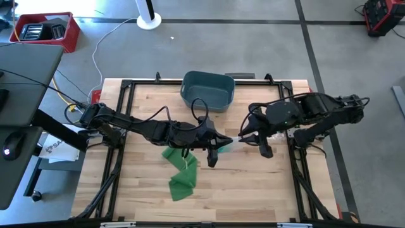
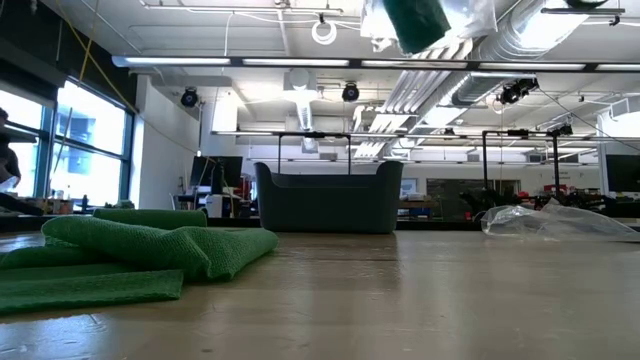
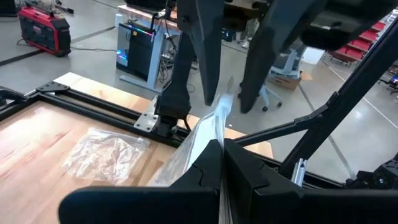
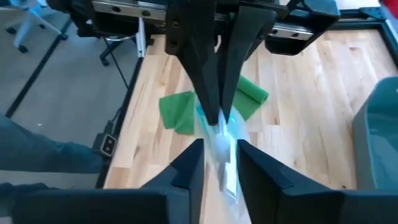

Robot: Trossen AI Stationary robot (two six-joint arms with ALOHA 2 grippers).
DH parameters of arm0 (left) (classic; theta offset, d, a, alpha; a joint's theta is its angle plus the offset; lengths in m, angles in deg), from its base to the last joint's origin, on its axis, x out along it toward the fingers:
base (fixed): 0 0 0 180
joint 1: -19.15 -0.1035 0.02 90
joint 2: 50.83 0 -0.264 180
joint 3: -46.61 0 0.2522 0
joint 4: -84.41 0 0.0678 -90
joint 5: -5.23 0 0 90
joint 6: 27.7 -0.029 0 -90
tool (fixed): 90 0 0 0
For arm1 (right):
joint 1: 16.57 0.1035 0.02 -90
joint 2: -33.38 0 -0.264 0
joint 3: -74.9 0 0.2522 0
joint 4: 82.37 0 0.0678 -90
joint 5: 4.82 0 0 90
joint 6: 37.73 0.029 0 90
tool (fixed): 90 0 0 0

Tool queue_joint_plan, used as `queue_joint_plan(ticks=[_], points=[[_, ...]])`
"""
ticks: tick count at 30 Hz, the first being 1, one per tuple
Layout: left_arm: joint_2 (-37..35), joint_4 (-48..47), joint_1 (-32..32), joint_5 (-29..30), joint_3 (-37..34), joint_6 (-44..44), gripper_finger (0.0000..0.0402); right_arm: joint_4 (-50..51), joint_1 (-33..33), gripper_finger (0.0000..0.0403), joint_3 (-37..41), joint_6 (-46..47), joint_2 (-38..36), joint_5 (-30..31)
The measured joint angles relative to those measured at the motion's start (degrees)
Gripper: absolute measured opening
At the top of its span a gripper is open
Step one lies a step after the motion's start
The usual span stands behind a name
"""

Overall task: Roll bandage
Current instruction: Close the transparent zip bag

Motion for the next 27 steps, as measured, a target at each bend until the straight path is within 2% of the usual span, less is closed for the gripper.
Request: queue_joint_plan(ticks=[7,14,27], points=[[0.0,0.0,0.0,-0.1,0.0,0.4,0.0001,-0.4,0.3,0.0010,0.0,-2.5,0.6,0.9],[0.0,-0.2,-0.1,-0.2,0.0,0.4,0.0001,-0.4,0.3,0.0033,0.0,-4.0,1.3,0.6],[0.0,-0.6,-0.2,-0.2,0.0,0.8,0.0001,-2.0,0.2,0.0030,0.0,-7.6,1.6,-1.7]])
